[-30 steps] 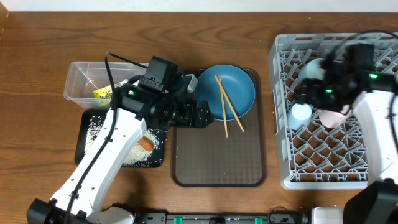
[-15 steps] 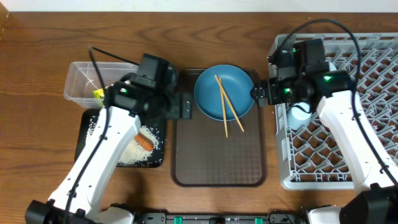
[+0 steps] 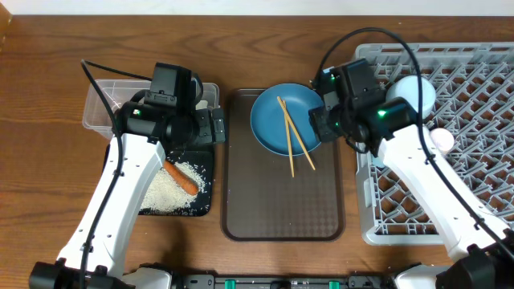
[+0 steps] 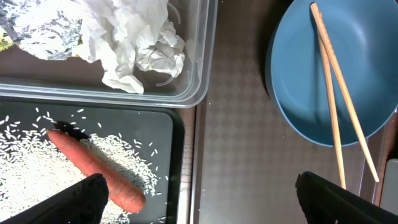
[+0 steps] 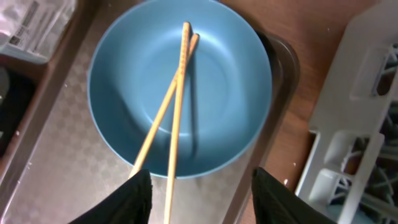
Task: Sort waste into correct bins and load items into the dishwasher rack
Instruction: 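Raise the right gripper and move it left over the teal plate, then grasp one chopstick on the teal plate with the right gripper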
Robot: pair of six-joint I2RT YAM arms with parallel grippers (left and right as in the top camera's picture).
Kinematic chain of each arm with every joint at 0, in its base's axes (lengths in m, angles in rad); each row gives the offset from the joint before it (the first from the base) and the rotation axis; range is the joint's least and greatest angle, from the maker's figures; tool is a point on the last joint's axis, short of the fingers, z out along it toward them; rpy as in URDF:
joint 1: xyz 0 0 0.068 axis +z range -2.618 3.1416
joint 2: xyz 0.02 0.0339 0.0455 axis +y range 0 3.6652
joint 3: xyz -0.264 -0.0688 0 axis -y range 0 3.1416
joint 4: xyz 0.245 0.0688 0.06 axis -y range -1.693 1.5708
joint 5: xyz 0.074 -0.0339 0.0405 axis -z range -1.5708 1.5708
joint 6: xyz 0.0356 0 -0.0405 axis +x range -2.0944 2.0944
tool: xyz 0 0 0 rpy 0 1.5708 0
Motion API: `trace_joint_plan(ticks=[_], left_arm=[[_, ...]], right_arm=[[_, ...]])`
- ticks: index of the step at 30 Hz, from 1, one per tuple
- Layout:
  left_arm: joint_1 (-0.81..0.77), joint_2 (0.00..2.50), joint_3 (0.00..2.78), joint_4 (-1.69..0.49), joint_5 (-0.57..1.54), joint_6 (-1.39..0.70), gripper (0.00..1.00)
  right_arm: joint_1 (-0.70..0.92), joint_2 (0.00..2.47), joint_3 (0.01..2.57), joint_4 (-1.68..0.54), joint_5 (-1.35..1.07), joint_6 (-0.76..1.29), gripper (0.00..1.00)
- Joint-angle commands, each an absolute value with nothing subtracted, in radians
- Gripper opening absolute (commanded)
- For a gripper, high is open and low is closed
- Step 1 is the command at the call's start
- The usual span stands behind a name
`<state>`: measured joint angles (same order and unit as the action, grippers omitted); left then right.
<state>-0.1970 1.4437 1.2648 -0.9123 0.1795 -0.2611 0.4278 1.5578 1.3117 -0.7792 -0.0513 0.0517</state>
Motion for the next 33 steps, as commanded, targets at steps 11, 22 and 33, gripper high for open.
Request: trace_joint_plan(ticks=[11, 22, 33], left_arm=[[-0.193, 1.447, 1.256, -0.915, 0.167, -0.255, 1.0], [-0.193, 1.447, 1.256, -0.915, 0.167, -0.255, 1.0], [-0.193, 1.447, 1.256, -0.915, 0.167, -0.255, 1.0]], right_arm=[[0.486, 1.747, 1.291, -0.713, -0.029, 0.09, 0.45], [0.536, 1.885, 1.291, -0.693, -0.026, 0.1, 0.45], [0.536, 1.887, 1.29, -0.706, -0.025, 0.1, 0.3]])
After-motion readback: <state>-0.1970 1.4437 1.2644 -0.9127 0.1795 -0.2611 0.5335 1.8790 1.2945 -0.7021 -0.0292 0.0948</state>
